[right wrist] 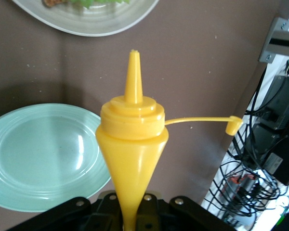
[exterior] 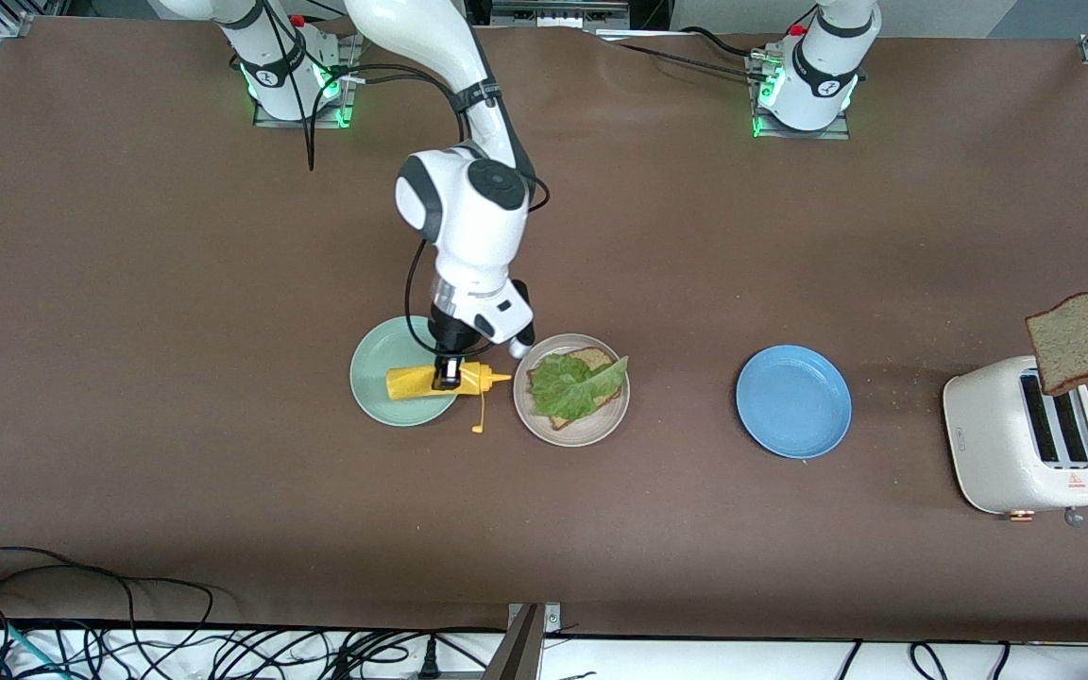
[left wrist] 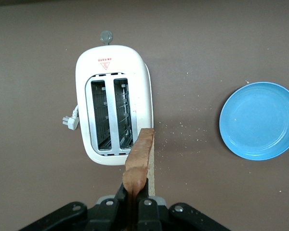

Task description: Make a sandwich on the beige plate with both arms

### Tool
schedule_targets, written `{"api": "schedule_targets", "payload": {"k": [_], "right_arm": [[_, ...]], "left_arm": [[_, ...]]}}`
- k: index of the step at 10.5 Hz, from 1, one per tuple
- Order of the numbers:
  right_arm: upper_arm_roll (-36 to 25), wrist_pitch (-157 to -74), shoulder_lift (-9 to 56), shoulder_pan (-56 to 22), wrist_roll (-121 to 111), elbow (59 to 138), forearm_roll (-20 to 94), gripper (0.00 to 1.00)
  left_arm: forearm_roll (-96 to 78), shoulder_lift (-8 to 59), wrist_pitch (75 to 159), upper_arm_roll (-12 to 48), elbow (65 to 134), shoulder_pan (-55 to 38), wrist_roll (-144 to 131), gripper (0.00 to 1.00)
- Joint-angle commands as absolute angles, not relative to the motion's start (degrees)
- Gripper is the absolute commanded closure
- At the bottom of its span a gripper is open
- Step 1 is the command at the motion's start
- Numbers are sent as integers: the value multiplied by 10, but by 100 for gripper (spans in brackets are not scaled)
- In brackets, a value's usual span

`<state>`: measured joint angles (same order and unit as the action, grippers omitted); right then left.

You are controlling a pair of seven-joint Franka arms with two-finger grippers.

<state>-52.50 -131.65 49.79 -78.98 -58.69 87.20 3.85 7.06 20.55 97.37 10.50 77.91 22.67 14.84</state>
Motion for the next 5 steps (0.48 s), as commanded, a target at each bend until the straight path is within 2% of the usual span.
{"api": "schedule_targets", "payload": {"k": [1,5], "right_arm": [[-538,-1270,513,-812,-574,853,-31,100],[-545,-1236,494,-825,-583,853,-49,100]], "left_arm": [[60,198,967,104,785,227,145,100],[60,198,967,104,786,227,145,100]]}}
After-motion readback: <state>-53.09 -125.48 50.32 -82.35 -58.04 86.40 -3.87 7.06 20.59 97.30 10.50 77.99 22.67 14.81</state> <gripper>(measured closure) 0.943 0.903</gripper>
